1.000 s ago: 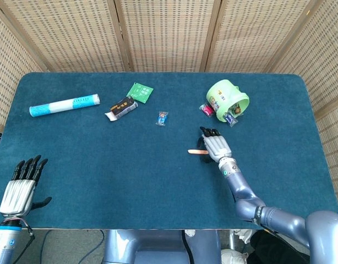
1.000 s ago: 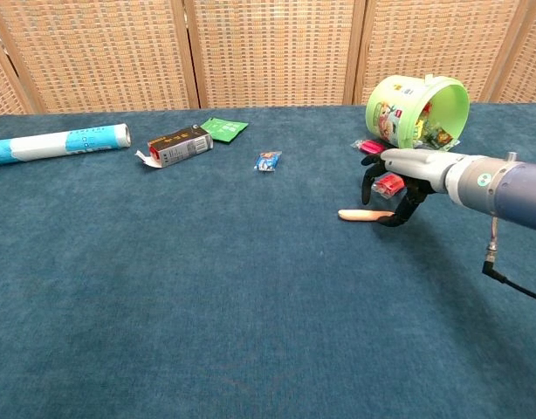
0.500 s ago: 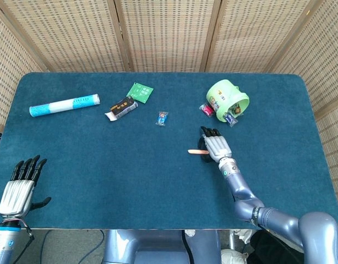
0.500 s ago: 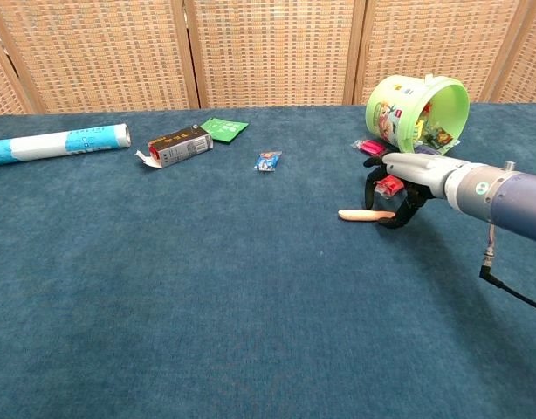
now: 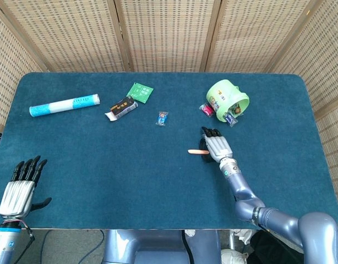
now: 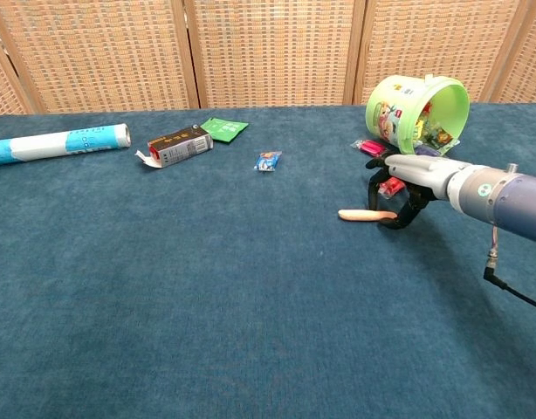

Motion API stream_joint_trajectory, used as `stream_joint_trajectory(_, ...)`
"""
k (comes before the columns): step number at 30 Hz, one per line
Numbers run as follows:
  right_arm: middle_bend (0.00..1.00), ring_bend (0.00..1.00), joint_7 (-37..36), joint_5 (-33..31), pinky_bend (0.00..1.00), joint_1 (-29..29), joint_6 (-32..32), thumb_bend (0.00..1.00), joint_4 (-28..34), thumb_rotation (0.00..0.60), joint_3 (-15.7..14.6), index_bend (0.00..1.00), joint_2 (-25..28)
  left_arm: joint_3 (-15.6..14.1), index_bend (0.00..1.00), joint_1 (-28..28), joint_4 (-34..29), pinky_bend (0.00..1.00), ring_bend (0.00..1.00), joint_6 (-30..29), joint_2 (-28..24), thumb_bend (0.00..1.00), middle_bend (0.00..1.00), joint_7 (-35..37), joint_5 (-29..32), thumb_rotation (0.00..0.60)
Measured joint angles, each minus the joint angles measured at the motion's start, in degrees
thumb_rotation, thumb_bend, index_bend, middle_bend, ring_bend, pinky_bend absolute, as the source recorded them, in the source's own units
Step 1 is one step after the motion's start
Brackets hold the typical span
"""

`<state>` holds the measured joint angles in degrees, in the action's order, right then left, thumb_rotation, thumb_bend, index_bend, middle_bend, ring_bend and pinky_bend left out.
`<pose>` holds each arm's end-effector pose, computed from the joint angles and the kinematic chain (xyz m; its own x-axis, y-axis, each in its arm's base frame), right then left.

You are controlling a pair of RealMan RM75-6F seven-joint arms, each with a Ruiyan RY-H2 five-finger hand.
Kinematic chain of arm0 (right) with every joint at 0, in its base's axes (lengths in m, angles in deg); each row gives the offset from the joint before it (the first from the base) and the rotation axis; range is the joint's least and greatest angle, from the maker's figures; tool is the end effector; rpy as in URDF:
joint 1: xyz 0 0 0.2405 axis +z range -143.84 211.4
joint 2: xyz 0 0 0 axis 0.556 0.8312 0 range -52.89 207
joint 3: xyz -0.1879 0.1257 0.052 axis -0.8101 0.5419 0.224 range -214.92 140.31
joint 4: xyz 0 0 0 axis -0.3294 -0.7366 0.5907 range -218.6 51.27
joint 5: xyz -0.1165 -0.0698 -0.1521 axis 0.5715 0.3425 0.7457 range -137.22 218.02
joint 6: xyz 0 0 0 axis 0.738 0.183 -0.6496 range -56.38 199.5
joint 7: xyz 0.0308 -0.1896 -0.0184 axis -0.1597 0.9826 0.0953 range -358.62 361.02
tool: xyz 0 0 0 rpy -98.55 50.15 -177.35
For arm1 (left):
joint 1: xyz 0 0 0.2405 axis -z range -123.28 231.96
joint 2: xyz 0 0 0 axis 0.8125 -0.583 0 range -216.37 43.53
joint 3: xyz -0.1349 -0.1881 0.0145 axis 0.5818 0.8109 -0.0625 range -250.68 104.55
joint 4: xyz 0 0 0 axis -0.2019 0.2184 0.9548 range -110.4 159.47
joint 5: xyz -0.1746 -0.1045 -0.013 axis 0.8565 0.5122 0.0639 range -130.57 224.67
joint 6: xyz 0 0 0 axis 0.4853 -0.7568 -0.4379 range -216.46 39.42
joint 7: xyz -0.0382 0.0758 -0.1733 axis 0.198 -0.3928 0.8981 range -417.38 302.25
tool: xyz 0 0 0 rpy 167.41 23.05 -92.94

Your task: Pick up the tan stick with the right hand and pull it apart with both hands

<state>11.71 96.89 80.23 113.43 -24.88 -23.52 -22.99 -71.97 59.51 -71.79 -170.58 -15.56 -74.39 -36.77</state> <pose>-0.1730 -0.4233 -0.0658 0.3645 -0.3798 0.8503 -0.9308 -0.1773 0.3198 -0.2705 0.2196 0.0998 0.4890 0.1004 0.8665 0.8714 -0.0120 -0.4904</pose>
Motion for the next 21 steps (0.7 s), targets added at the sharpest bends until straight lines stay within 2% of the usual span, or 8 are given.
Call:
stream_joint_trajectory(6,0.05,0.0,-0.67,0.23,0.0,0.05,-0.47,0.52,-0.64,0.6,-0.04,0.51,-0.26,-0.16,0.0,0.05,0.02,0.0,0.0,0.02,0.07,0.0,0.0,-0.19,0.04,0.6)
stream_joint_trajectory(21,0.1,0.0,-2.18,0.62,0.0,-0.03,-0.45,0.56,-0.99,0.6,0.36,0.61,-0.79,-0.23,0.0,0.39,0.28,0.0,0.0,0.47,0.12,0.0,0.0,-0.18,0.47,0.6)
